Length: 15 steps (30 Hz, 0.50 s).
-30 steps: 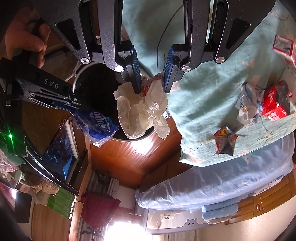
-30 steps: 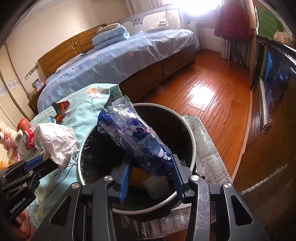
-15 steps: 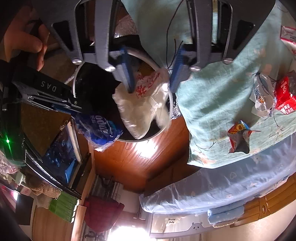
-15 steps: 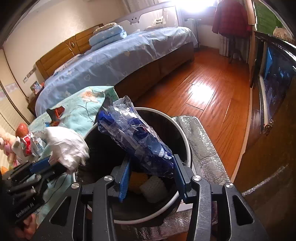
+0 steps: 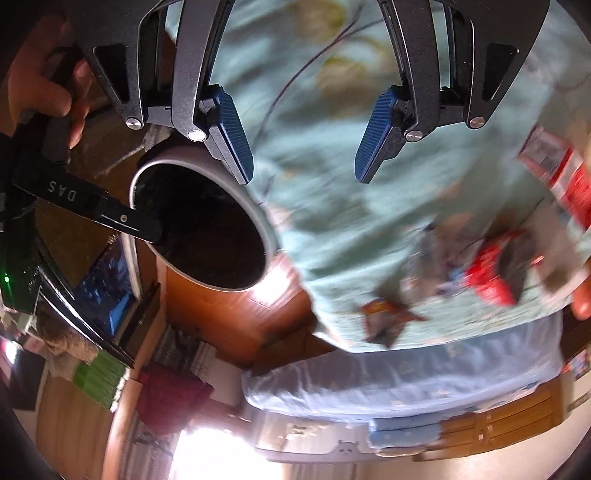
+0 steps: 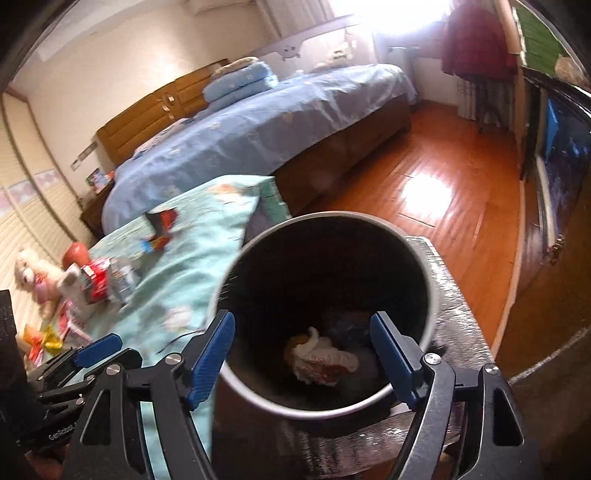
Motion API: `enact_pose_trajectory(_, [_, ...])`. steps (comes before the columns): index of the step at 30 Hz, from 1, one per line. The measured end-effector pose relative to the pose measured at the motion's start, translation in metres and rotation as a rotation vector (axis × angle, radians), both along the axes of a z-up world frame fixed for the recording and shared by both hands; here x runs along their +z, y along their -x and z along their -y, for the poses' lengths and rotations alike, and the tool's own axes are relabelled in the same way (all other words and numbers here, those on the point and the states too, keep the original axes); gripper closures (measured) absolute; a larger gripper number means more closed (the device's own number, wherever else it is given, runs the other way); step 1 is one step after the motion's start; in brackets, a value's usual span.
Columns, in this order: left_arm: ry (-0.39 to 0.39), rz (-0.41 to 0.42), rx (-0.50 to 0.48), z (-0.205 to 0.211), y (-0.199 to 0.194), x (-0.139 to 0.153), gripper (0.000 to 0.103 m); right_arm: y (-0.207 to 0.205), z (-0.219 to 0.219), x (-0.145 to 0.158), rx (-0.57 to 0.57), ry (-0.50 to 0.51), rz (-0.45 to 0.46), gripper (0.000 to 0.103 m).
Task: Collect trash
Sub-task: 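Grasp the red-white milk carton with the right gripper while the left grasps the yellow snack bag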
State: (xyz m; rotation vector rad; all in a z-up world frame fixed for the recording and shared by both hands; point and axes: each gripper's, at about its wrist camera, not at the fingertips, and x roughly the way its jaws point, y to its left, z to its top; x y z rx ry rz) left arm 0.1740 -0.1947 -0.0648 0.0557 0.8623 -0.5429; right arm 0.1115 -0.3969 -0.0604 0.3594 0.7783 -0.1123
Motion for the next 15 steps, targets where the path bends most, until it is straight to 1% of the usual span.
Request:
enact_pose_trajectory(6, [-0.005,0.018,0.083,-0.047,0.011,0.001,0.045,0.001,-0.043,0.004,0.073,-0.006,0.022,0.023])
enact_pose_trajectory(15, [0.010,0.012,0.224,-0.116,0.018,-0.003,0.045,-0.003,-0.107,0.004,0.198,0.001,0.021,0.022])
